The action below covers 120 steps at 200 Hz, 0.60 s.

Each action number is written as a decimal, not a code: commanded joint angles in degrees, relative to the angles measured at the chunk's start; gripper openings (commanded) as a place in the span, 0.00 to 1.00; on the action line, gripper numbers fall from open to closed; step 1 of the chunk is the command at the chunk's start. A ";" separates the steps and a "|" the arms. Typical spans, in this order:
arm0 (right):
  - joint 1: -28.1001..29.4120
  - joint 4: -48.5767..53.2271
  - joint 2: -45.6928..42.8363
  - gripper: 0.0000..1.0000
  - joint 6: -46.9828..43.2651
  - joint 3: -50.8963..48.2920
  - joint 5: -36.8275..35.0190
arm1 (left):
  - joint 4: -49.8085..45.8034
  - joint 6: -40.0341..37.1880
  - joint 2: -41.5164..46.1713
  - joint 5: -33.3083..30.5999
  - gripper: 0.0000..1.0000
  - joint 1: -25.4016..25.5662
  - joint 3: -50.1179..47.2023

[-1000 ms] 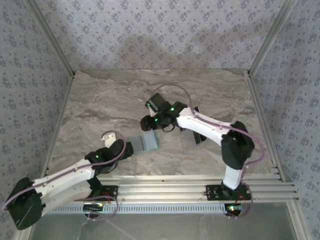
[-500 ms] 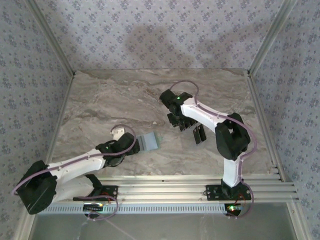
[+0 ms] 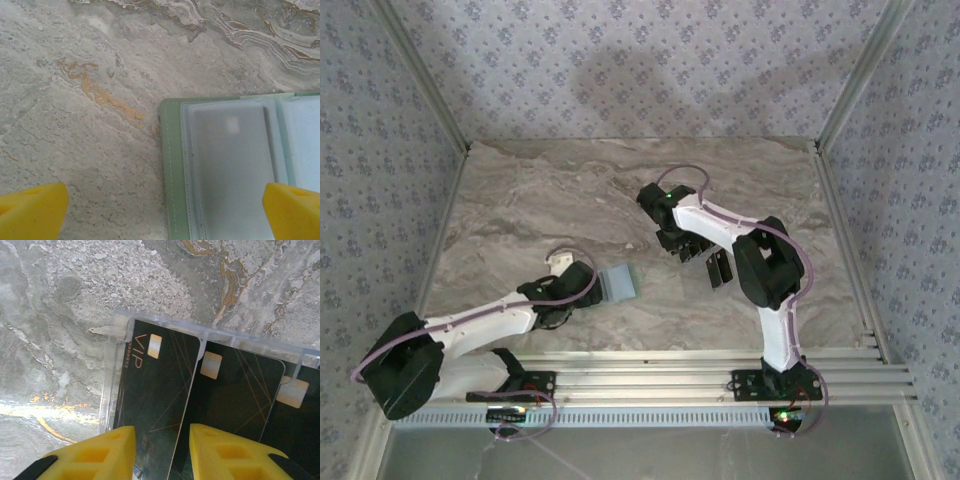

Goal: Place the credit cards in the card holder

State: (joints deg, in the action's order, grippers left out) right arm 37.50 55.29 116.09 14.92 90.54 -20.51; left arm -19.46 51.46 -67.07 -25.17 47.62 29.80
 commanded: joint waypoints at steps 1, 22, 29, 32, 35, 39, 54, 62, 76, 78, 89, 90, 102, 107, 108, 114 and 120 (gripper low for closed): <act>-0.91 0.39 1.07 0.32 -0.51 1.48 1.84 | 0.14 -1.00 -0.77 0.29 1.00 -0.32 1.74; -1.31 -0.18 0.81 0.30 -0.30 1.26 3.04 | 0.14 -1.01 -1.21 0.42 1.00 -0.28 1.69; -1.47 -0.31 0.65 0.29 -0.15 1.22 3.53 | 0.21 -0.99 -1.23 0.54 1.00 -0.29 1.68; -1.55 -0.35 0.63 0.29 -0.15 1.22 3.77 | 0.23 -1.00 -1.30 0.60 1.00 -0.26 1.67; -1.68 -0.48 0.58 0.28 -0.15 1.22 3.96 | 0.23 -0.99 -1.35 0.58 1.00 -0.32 1.70; -1.70 -0.60 0.50 0.28 -0.15 1.22 4.40 | 0.25 -0.97 -1.40 0.60 1.00 -0.26 1.67; -1.99 -0.71 0.52 0.24 -0.06 1.22 5.46 | 0.30 -0.92 -1.48 0.58 1.00 -0.30 1.68; -2.15 -0.81 0.46 0.23 0.02 1.22 5.78 | 0.31 -0.92 -1.51 0.60 1.00 -0.32 1.66; -2.33 -1.06 0.36 0.21 0.11 1.06 6.50 | 0.37 -0.90 -1.51 0.65 1.00 -0.28 1.71; -2.43 -1.15 0.32 0.20 0.11 1.07 6.59 | 0.34 -0.92 -1.56 0.71 1.00 -0.27 1.67; -2.49 -1.32 0.12 0.19 0.20 0.95 6.89 | 0.42 -0.91 -1.56 0.73 1.00 -0.28 1.67; -2.50 -1.32 0.11 0.19 0.20 0.95 6.93 | 0.41 -0.92 -1.56 0.69 1.00 -0.30 1.71; -2.60 -1.37 -0.20 0.18 0.29 0.87 7.15 | 0.39 -0.89 -1.65 0.70 1.00 -0.33 1.71; -2.68 -1.46 -0.34 0.17 0.28 0.82 7.30 | 0.39 -0.92 -1.66 0.66 1.00 -0.30 1.68; -2.69 -1.44 -0.38 0.17 0.28 0.84 7.32 | 0.39 -0.88 -1.66 0.70 1.00 -0.32 1.71; -2.70 -1.46 -0.55 0.16 0.29 0.78 7.50 | 0.51 -0.92 -1.66 0.78 1.00 -0.32 1.64; -2.78 -1.54 -0.69 0.15 0.24 0.78 7.79 | 0.49 -0.92 -1.73 0.82 1.00 -0.32 1.66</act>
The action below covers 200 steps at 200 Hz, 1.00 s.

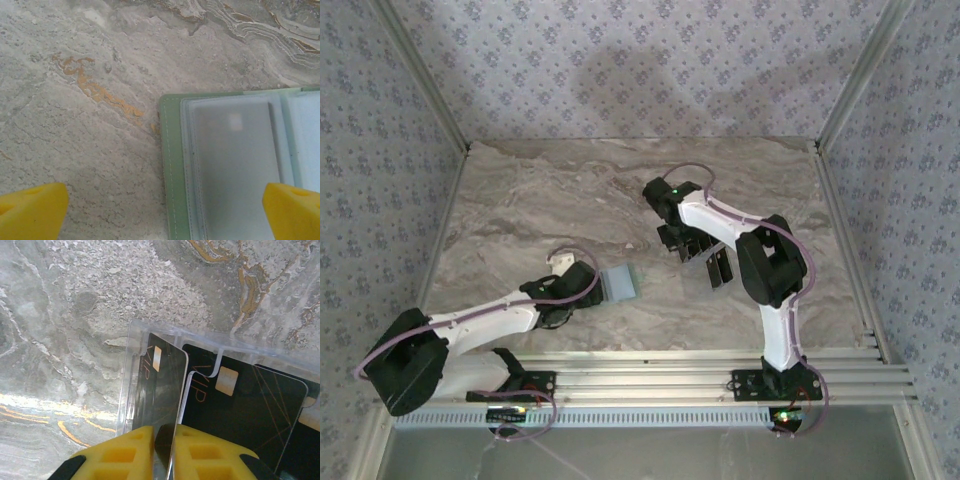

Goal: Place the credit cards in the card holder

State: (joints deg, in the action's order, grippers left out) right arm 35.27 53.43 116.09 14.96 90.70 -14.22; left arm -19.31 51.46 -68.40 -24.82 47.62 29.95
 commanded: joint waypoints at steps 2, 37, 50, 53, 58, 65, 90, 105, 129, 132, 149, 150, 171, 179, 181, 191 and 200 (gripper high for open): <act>-0.61 0.28 -0.76 0.14 0.17 0.62 1.54 | 0.33 -0.92 -0.41 0.45 1.00 -0.26 1.47; -1.16 0.21 -1.44 0.06 0.22 0.55 3.77 | 0.50 -0.87 -0.49 0.59 1.00 -0.28 1.53; -1.35 0.15 -2.04 0.03 0.24 0.45 4.55 | 0.34 -0.91 -0.43 0.58 1.00 -0.32 1.60; -1.35 0.16 -2.16 0.02 0.24 0.46 4.68 | 0.26 -0.90 -0.43 0.60 1.00 -0.33 1.69; -1.35 0.14 -2.47 0.01 0.23 0.45 4.89 | 0.11 -1.00 -0.42 0.65 1.00 -0.31 1.75; -1.43 0.09 -2.91 0.00 0.24 0.44 5.24 | -0.09 -1.01 -0.33 0.50 1.00 -0.31 1.85; -1.51 -0.23 -6.00 0.00 0.77 0.29 6.72 | -1.41 -1.35 0.41 -0.09 1.00 -0.35 2.37; -1.40 -1.32 -9.35 0.00 1.90 -0.26 7.35 | -1.99 -1.45 0.89 -0.30 1.00 -0.58 2.63; -0.24 -4.90 -15.97 0.00 3.77 -2.95 9.73 | -2.48 -1.80 1.09 -0.41 1.00 -0.85 3.06; -0.04 -5.45 -16.70 0.00 4.01 -3.26 10.32 | -2.47 -1.85 1.01 -0.42 1.00 -0.84 3.10; 1.46 -8.70 -20.08 0.00 6.30 -5.67 13.91 | -2.68 -1.94 0.45 -0.43 1.00 -0.94 3.36; 1.60 -8.87 -20.23 0.00 6.48 -5.73 14.11 | -2.71 -1.96 0.37 -0.46 1.00 -0.94 3.40; 4.23 -14.96 -22.56 0.00 10.43 -9.86 19.57 | -2.93 -1.76 -0.62 -0.36 1.00 -0.90 3.36; 5.60 -17.33 -22.91 0.00 12.17 -11.37 21.29 | -3.06 -1.59 -0.92 -0.38 1.00 -0.93 3.27; 5.91 -17.82 -22.99 0.00 12.56 -11.71 21.65 | -3.09 -1.55 -0.94 -0.33 1.00 -0.90 3.22; 7.58 -21.20 -22.78 0.00 14.46 -13.19 23.27 | -3.29 -1.15 -1.11 -0.61 1.00 -0.91 3.01; 9.28 -23.33 -22.25 0.00 15.81 -14.04 24.27 | -3.38 -0.87 -1.04 -0.95 1.00 -0.94 2.70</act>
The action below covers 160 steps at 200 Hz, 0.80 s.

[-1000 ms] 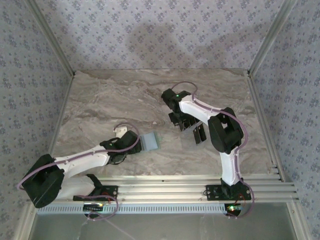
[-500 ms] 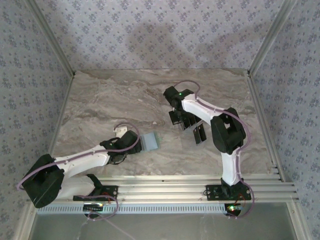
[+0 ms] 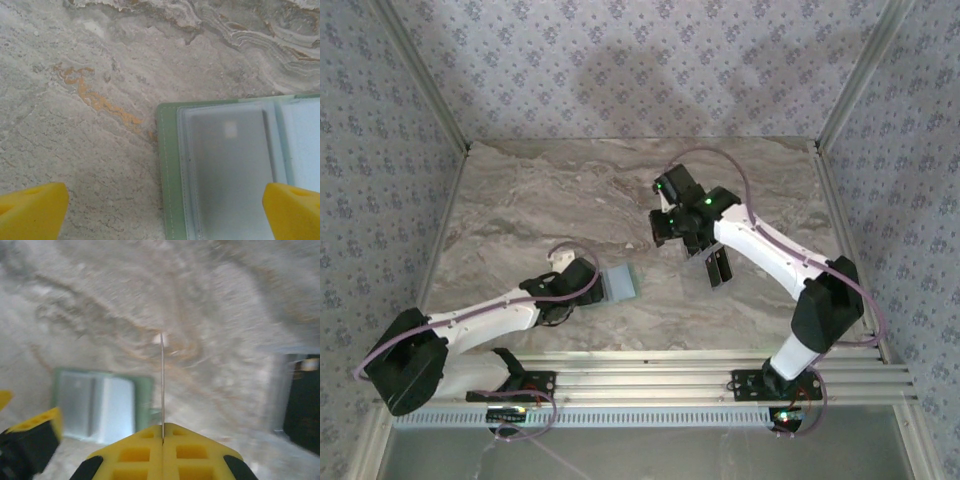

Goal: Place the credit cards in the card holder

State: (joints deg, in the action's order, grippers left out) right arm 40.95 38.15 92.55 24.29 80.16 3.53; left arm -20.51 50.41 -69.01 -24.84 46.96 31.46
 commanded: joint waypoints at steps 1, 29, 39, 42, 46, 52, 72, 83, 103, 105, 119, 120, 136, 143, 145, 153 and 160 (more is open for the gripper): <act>3.73 -8.29 1.39 0.00 6.60 -3.60 6.59 | -2.22 0.20 -0.42 -1.01 1.00 -0.24 1.17; 8.64 -11.84 4.92 0.00 7.97 -3.65 7.41 | -2.98 0.56 -0.27 -1.69 1.00 -0.22 0.88; 9.79 -12.47 6.30 0.00 8.37 -3.44 7.37 | -3.10 0.65 -0.24 -1.70 1.00 -0.27 0.79; 10.16 -12.66 6.77 0.00 8.51 -3.39 7.29 | -3.19 0.65 -0.24 -1.78 1.00 -0.24 0.73; 10.55 -12.99 7.21 0.00 8.72 -3.38 7.33 | -3.22 0.74 -0.24 -1.84 1.00 -0.26 0.71; 11.00 -13.48 8.16 0.00 9.04 -3.45 7.43 | -3.30 0.84 -0.24 -1.88 1.00 -0.23 0.75; 11.94 -14.79 10.28 0.00 9.63 -4.01 7.37 | -3.32 0.81 -0.24 -1.89 1.00 -0.29 0.75; 12.14 -15.34 10.95 0.00 9.81 -4.78 7.13 | -3.45 0.67 -0.24 -2.05 1.00 -0.27 0.78; 11.96 -16.14 11.25 0.00 9.88 -6.91 5.85 | -3.39 0.58 -0.24 -1.96 1.00 -0.28 0.79; 11.92 -16.16 11.25 0.00 9.84 -6.97 5.82 | -3.35 0.59 -0.24 -1.92 1.00 -0.27 0.79; 11.46 -16.47 11.25 0.00 9.59 -8.43 4.94 | -3.08 0.52 -0.42 -1.85 1.00 -0.22 0.73; 11.46 -16.51 11.25 0.00 9.57 -8.53 4.88 | -3.10 0.50 -0.42 -1.86 1.00 -0.26 0.72; 10.84 -16.79 11.42 0.00 9.32 -10.08 3.80 | -2.80 0.58 -0.64 -1.73 1.00 -0.24 0.62; 10.51 -16.90 11.42 0.00 9.14 -10.73 3.35 | -2.69 0.53 -0.76 -1.75 1.00 -0.28 0.72; 10.43 -16.95 11.47 0.00 9.11 -10.90 3.15 | -2.69 0.56 -0.77 -1.74 1.00 -0.29 0.75; 10.08 -17.05 11.55 0.00 9.10 -11.34 2.77 | -2.58 0.50 -0.84 -1.66 1.00 -0.29 0.71; 9.65 -17.26 11.58 0.00 9.02 -11.34 2.71 | -2.43 0.52 -0.87 -1.62 1.00 -0.26 0.71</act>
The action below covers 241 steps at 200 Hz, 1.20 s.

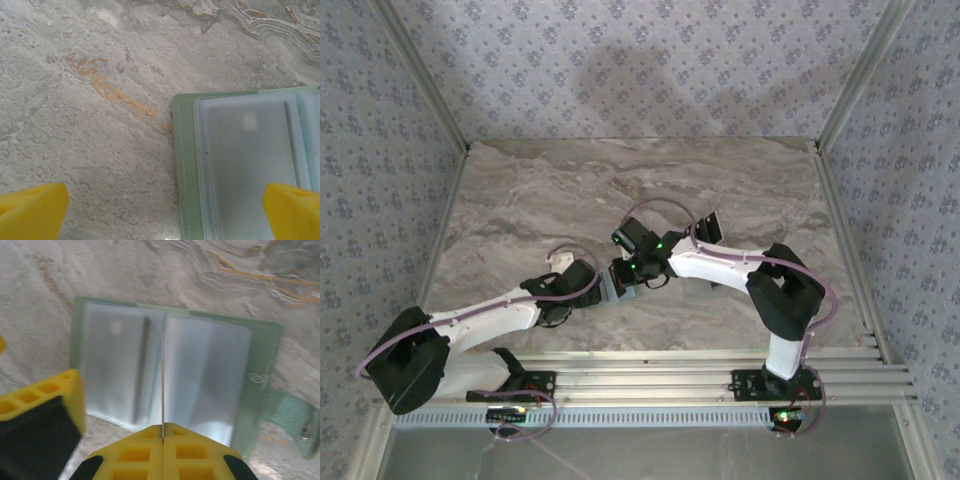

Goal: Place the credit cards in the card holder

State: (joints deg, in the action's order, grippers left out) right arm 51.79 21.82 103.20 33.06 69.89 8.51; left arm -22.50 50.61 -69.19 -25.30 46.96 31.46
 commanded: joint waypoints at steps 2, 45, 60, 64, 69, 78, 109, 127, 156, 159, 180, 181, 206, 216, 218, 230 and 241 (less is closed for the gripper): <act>-1.24 -0.98 0.95 0.00 0.21 -2.54 -2.23 | -0.42 0.29 -0.69 -1.13 1.00 -0.24 0.73; -1.99 -1.55 0.95 0.00 0.23 -4.77 -2.36 | 1.29 -0.39 -1.71 -0.40 1.00 -0.26 1.14; -2.04 -1.85 1.17 0.00 0.38 -4.93 -2.27 | 1.90 -0.48 -2.79 -0.38 1.00 -0.29 1.62; -2.00 -1.81 1.22 0.00 0.39 -5.06 -2.29 | 2.04 -0.50 -3.10 -0.37 1.00 -0.29 1.71; -2.02 -1.85 1.28 0.00 0.35 -5.03 -2.36 | 2.22 -0.56 -3.58 -0.36 1.00 -0.25 1.91; -2.02 -1.97 1.39 0.00 0.49 -5.12 -2.28 | 2.58 -0.54 -4.40 -0.52 1.00 -0.24 2.15; -1.98 -2.14 1.55 0.00 0.71 -5.20 -2.10 | 3.67 0.42 -6.82 -1.48 1.00 -0.26 2.00; -2.13 -2.15 1.71 0.00 0.80 -5.28 -2.10 | 3.74 1.69 -7.01 -2.29 1.00 -0.22 0.94; -2.21 -2.32 2.08 0.00 0.96 -5.27 -1.84 | 1.81 3.57 -6.93 -2.83 1.00 -0.29 0.08; -2.19 -2.36 2.16 0.00 1.09 -5.21 -1.83 | 1.57 3.75 -6.87 -2.97 1.00 -0.27 -0.12; -2.30 -2.44 2.66 0.00 1.14 -5.11 -1.57 | 0.80 4.97 -6.06 -2.90 1.00 -0.26 -1.20; -2.30 -2.42 2.64 0.00 1.13 -5.11 -1.57 | 0.75 5.00 -6.01 -2.86 1.00 -0.27 -1.26; -2.40 -2.48 2.80 0.00 1.31 -5.11 -1.31 | 0.06 5.89 -5.22 -2.79 1.00 -0.28 -2.19; -2.48 -2.51 2.80 0.00 1.39 -5.11 -1.26 | -0.26 6.16 -5.25 -2.75 1.00 -0.26 -2.37; -2.48 -2.54 2.80 0.00 1.39 -5.11 -1.22 | -0.26 6.16 -5.21 -2.74 1.00 -0.28 -2.41; -2.48 -2.58 2.80 0.00 1.49 -5.11 -1.03 | -0.28 6.34 -5.34 -2.74 1.00 -0.26 -2.70; -2.54 -2.65 2.72 0.00 1.49 -5.02 -0.72 | -0.24 6.51 -5.41 -2.86 1.00 -0.26 -2.88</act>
State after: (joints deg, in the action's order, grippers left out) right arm 49.50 17.72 103.66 33.71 65.87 8.49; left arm -19.33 56.07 -74.98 -26.63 46.98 30.15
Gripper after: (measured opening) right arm 0.058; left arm 0.997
